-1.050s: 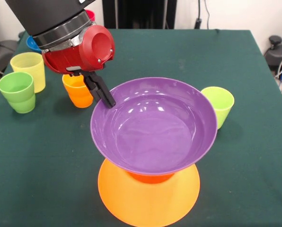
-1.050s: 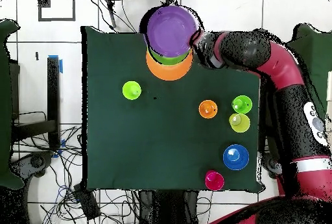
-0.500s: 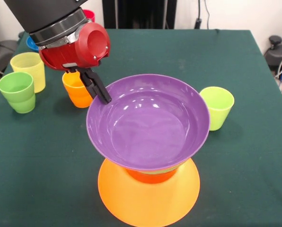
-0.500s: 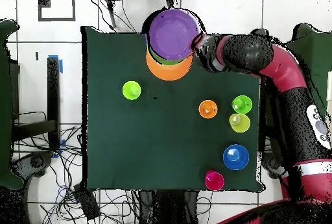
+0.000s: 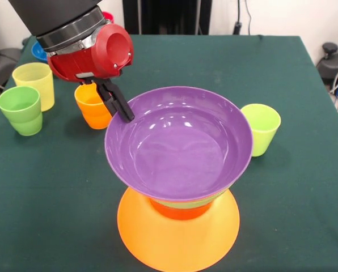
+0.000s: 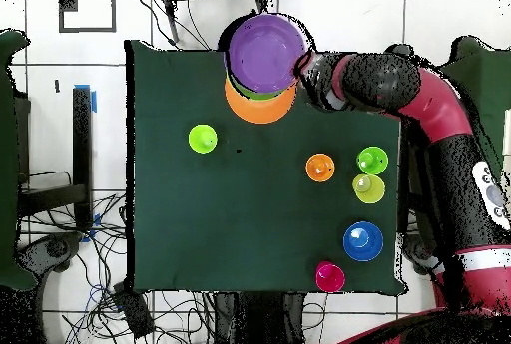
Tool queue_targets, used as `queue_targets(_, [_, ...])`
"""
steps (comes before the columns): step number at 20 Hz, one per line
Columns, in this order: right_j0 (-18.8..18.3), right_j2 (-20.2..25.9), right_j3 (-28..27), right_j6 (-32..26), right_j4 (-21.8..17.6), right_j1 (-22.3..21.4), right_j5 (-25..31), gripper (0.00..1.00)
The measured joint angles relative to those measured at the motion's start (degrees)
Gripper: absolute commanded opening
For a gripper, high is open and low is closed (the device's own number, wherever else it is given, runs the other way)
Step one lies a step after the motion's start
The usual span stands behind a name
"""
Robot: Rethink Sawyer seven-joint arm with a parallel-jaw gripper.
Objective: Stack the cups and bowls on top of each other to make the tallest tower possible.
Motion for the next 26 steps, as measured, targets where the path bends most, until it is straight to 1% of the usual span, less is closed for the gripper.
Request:
queue_targets(12, [0.0, 0.04, 1.74, 0.0, 0.0, -1.43, 0.0, 0.0])
queue_targets(13, [-0.01, 0.15, 1.95, 0.0, 0.0, -1.54, -0.01, 1.0])
queue_targets(26, [0.0, 0.73, 2.11, 0.0, 0.0, -1.55, -0.01, 1.0])
